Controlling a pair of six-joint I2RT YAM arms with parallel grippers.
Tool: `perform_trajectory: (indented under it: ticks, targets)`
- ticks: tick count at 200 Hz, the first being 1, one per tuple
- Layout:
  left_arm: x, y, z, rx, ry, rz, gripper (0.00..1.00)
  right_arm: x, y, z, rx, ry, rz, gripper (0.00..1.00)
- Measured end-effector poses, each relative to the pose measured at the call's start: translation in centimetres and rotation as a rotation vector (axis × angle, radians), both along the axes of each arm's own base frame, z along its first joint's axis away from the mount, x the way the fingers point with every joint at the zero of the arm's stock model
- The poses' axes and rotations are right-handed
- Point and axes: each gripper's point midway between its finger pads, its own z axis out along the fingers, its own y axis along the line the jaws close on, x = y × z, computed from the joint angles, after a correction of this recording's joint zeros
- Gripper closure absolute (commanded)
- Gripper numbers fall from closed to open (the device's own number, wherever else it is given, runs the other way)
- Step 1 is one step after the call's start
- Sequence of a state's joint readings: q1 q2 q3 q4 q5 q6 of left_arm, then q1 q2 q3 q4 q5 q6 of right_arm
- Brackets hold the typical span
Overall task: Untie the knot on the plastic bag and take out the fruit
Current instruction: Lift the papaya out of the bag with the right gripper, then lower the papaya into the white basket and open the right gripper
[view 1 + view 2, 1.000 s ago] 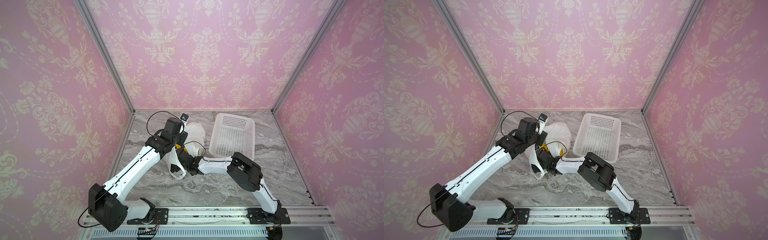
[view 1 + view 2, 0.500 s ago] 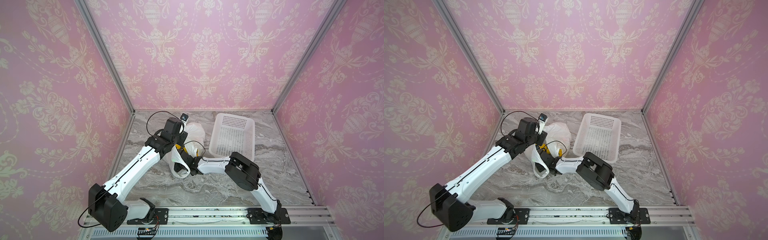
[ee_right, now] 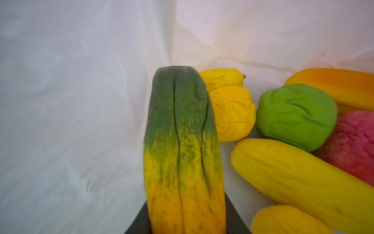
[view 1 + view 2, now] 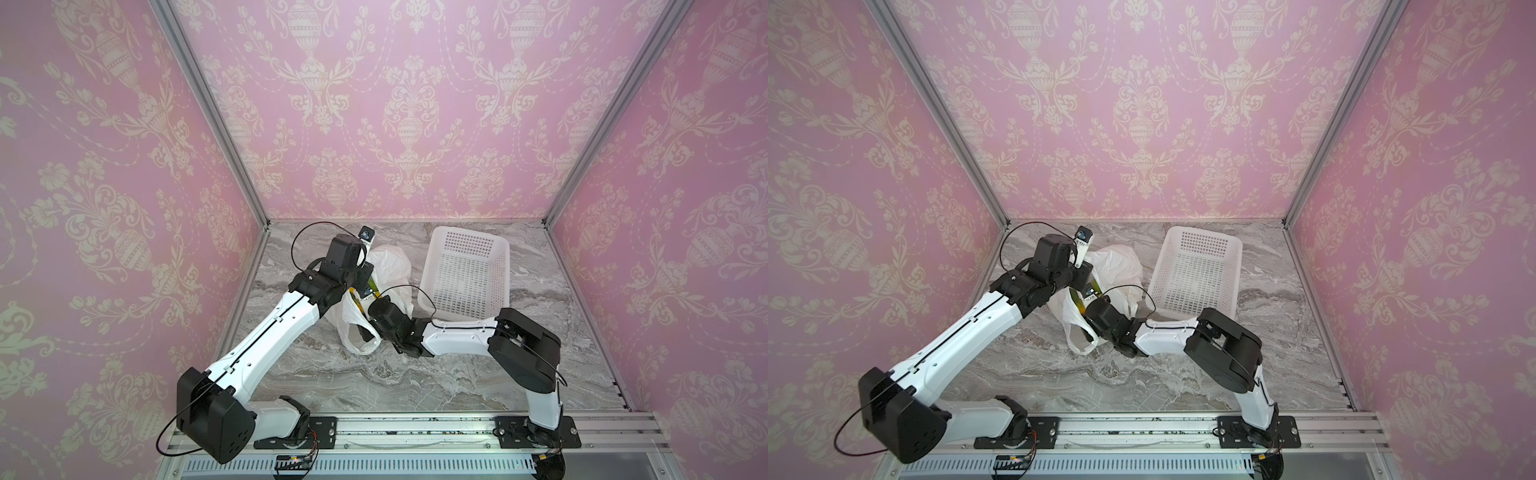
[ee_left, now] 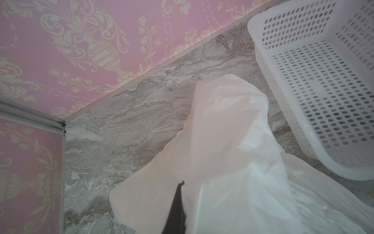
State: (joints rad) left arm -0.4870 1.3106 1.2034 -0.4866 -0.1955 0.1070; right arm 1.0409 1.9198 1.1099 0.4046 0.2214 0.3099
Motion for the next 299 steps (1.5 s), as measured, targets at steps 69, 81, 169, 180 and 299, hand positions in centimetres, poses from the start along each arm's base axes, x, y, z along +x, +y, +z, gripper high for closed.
perform_trajectory:
  ticks: [69, 81, 169, 180, 299]
  targets:
    - [0.0, 0.0, 0.0, 0.000, 0.000, 0.001, 1.00, -1.2, -3.7, 0.4, 0.047, -0.076, -0.035, 0.81]
    - [0.0, 0.0, 0.0, 0.000, 0.000, 0.001, 1.00, -1.5, -4.2, 0.6, 0.055, -0.084, -0.034, 0.83]
    - [0.1, 0.1, -0.1, -0.003, 0.004, 0.001, 1.00, -4.5, -12.2, 12.5, 0.279, -0.309, -0.117, 0.87]
    - [0.1, 0.1, -0.2, -0.001, 0.006, 0.001, 1.00, -4.4, -13.7, 13.4, 0.294, -0.333, -0.154, 0.88]
    - [0.2, 0.0, -0.5, 0.001, 0.015, -0.002, 1.00, 6.2, -29.8, 7.0, 0.166, -0.093, -0.698, 0.89]
